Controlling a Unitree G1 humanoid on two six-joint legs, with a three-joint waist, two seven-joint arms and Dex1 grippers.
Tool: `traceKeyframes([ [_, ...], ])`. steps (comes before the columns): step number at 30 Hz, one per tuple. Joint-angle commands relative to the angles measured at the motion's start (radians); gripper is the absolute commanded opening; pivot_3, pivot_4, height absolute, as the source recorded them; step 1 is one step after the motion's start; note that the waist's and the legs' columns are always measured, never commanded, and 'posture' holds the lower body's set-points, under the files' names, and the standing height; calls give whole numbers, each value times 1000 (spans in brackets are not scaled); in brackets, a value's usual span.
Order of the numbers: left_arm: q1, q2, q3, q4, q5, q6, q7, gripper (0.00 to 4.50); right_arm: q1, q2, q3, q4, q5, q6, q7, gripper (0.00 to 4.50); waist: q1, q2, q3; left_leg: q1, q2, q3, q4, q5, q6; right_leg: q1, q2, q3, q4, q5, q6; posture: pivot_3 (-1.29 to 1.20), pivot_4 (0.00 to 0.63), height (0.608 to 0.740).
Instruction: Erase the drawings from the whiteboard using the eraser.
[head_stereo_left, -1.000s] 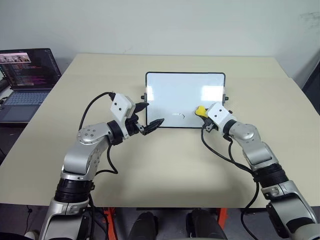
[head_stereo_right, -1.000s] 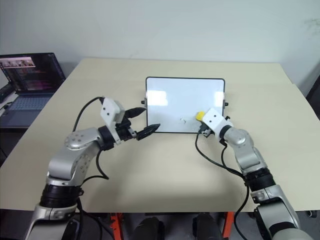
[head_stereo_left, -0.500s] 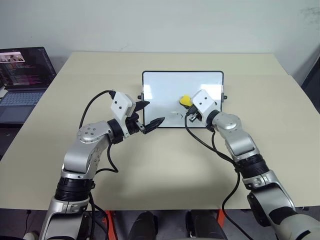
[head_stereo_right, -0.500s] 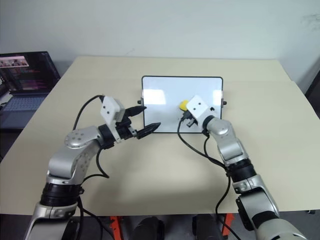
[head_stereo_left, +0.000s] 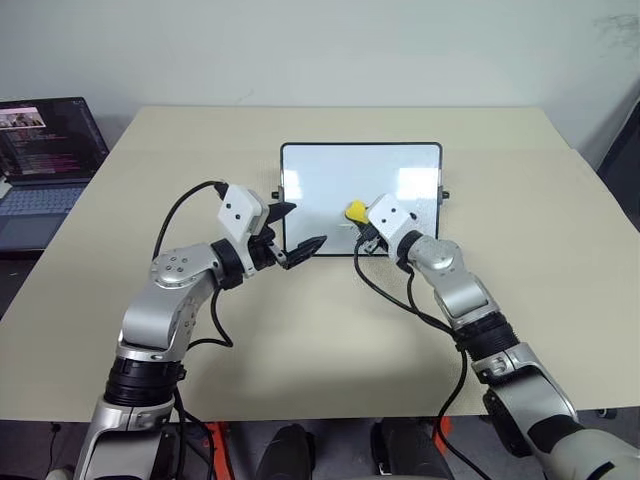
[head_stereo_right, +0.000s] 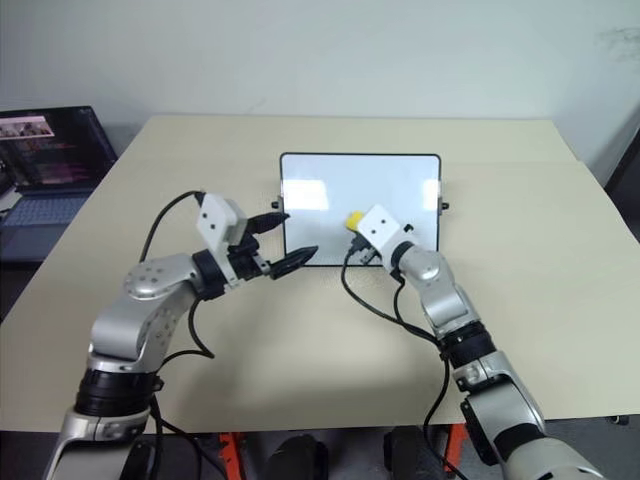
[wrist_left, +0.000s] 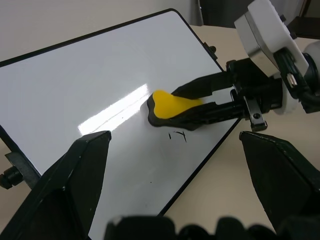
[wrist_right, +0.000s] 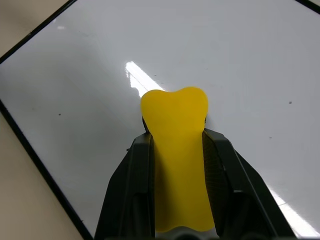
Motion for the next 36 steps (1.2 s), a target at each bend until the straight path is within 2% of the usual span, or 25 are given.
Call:
traceKeyframes([
  [1, -5, 15, 32, -42, -9, 1, 7, 4500, 28, 4, 25, 47, -16, -4, 9, 1057, 0, 0, 0, 0, 0, 0, 0, 0, 0, 0, 0, 0, 0, 0, 0, 0, 150, 740],
  [8, -7, 14, 34, -42, -7, 7, 8, 4500, 57, -15, 66, 70, -40, -13, 62, 1057, 0, -1, -1, 1, 0, 0, 0, 0, 0, 1, 0, 0, 1, 0, 0, 0, 150, 740],
  [19, -15, 3, 25, -31, -4, 7, 7, 4500, 97, -53, 80, -6, -48, -3, 113, 1057, 2, -1, -1, 1, 0, 0, 0, 0, 0, 2, 0, -1, 1, 0, 0, 0, 150, 740],
  [36, -46, -7, 10, 22, 3, -21, -21, 4500, 112, -143, -53, -421, -4, 218, 117, 1057, 6, -2, 2, -2, 0, -1, -4, 0, 0, -2, 0, -1, -4, 0, 0, 0, 150, 740],
])
